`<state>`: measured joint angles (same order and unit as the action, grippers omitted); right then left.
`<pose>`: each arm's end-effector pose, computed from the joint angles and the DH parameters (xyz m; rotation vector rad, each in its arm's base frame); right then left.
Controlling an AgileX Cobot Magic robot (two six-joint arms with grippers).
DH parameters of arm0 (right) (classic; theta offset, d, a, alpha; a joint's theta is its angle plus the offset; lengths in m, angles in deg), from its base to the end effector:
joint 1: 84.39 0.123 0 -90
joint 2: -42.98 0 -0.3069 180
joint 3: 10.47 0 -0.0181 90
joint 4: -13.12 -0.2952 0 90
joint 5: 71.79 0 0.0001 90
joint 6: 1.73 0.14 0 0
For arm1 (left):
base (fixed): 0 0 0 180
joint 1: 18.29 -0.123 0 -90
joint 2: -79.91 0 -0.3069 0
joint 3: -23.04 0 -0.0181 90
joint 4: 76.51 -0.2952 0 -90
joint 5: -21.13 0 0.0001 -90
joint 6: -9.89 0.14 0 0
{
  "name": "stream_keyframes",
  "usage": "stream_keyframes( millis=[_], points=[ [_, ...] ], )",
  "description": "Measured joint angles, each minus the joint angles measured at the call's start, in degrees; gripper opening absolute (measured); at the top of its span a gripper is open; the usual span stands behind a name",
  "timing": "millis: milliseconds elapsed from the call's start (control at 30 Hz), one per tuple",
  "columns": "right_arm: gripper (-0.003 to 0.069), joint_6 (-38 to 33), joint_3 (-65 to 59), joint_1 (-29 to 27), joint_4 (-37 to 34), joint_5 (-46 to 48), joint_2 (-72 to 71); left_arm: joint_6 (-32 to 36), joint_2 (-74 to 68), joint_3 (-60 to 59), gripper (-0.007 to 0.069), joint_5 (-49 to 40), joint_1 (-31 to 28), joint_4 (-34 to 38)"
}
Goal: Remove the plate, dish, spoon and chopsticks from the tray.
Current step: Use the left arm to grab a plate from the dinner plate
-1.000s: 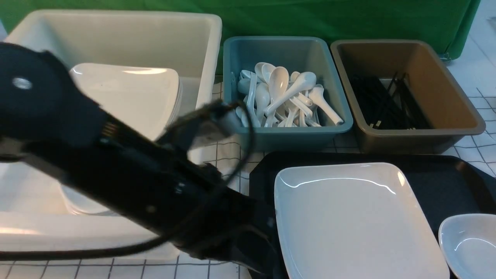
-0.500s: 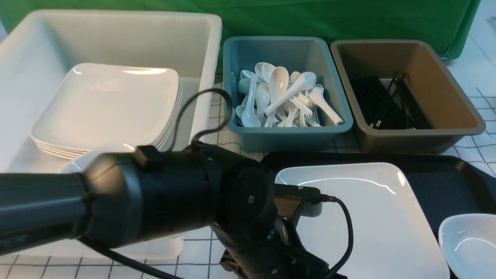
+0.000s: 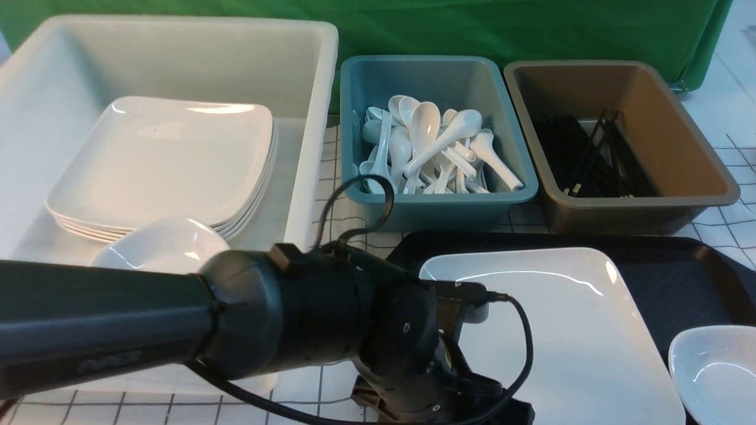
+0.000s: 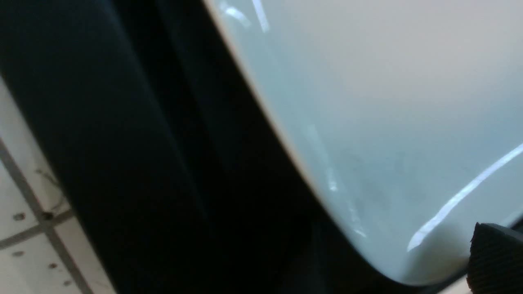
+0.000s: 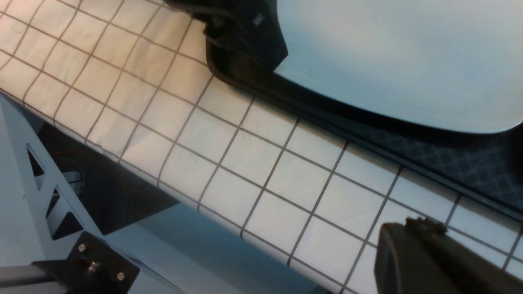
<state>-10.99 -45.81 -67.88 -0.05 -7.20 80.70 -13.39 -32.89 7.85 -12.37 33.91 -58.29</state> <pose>0.1142 0.0639 0.3137 -0.5135 2.3429 0.3543 0.2319 -0.3384 0.1087 0.3959 2.9447 -0.5516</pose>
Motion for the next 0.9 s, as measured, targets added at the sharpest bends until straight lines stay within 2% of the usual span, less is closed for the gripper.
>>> stream_keyframes(
  millis=[200,600,900],
  points=[
    [0.0052,0.0,0.0,0.0,0.0,0.0,0.0,-1.4,-1.5,0.4,0.0490,2.2,0.0,2.3],
    [0.0082,0.0,0.0,0.0,0.0,0.0,0.0,-3.8,-1.8,0.4,0.0491,6.5,-0.2,2.6],
    [0.0095,0.0,0.0,0.0,0.0,0.0,0.0,-7.4,2.5,0.4,0.0491,5.4,-4.9,-0.6]
  ],
)
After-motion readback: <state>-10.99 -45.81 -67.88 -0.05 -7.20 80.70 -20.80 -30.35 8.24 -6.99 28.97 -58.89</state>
